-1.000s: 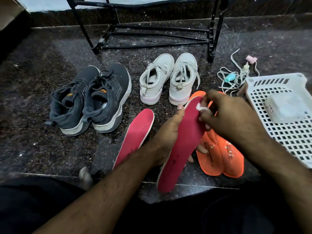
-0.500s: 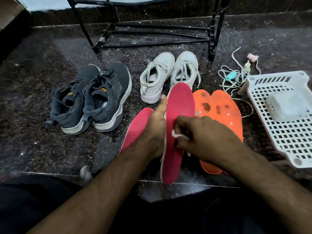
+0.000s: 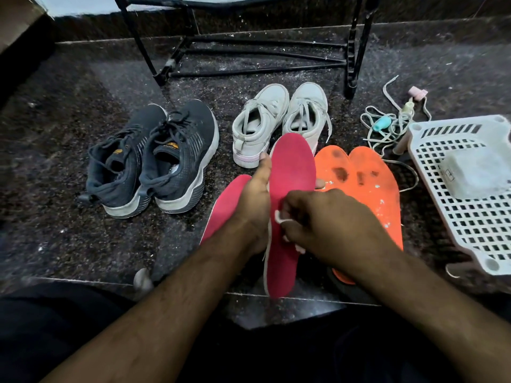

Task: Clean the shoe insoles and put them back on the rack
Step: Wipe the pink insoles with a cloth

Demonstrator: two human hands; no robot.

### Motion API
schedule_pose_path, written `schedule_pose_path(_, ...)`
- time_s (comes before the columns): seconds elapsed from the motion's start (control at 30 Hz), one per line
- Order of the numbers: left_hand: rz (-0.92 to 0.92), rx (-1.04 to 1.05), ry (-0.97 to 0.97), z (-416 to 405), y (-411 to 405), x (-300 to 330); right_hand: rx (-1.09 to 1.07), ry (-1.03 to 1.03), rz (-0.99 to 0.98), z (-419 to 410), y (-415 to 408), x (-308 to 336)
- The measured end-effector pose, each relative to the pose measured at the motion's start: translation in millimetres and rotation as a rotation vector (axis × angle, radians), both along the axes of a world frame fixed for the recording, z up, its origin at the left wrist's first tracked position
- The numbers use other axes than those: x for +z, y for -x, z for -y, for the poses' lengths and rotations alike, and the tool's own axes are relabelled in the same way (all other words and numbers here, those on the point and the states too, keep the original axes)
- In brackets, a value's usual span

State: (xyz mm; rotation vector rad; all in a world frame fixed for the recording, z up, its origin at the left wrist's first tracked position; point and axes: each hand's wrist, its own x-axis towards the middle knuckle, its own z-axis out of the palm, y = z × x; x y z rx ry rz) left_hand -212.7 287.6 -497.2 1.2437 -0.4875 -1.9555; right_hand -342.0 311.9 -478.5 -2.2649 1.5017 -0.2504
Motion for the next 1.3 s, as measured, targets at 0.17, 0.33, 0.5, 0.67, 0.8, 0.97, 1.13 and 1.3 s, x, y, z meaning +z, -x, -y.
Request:
schedule_pose_path(0.17,0.033,-0.28,0.039,-16.4,16.5,5.9,-0.289,0.247,0.027,30.9,35.8,12.5)
schedule_pose_path(0.33,-0.01,-0.212,0.026,-13.9,14.2,8.6,-0.096,0.273,0.162,21.5,9.3,6.1)
schedule_pose_path(0.5,0.02,-0.22,0.068,-12.6,11.2,12.2,-0.136,0.26,0.088,24.7,13.8,6.6)
schedule_pose_path(0.67,0.008,-0.276,0.073,-16.0,12.9,12.4,-0.226,0.314,0.188,43.4,24.3,12.9)
schedule_pose_path(0.8,0.004,-0.227,0.031,-14.3,9.7,12.4,-0.019,0.249,0.155,16.6,2.7,-3.5)
schedule_pose_path(0.97,-0.007,-0.25,0.05,-16.0,11.3,19.2,-0.173,0.378,0.098,43.6,25.7,7.3)
schedule_pose_path(1.13,-0.034,-0.14,0.024,-12.9,9.4,10.1,-0.084,0.297,0.191,25.4,7.2,1.9)
schedule_pose_path(1.3,-0.043,-0.093,-0.003,-10.3,8.8,13.5,-0.028,0.309,0.183,18.5,2.7,-0.7)
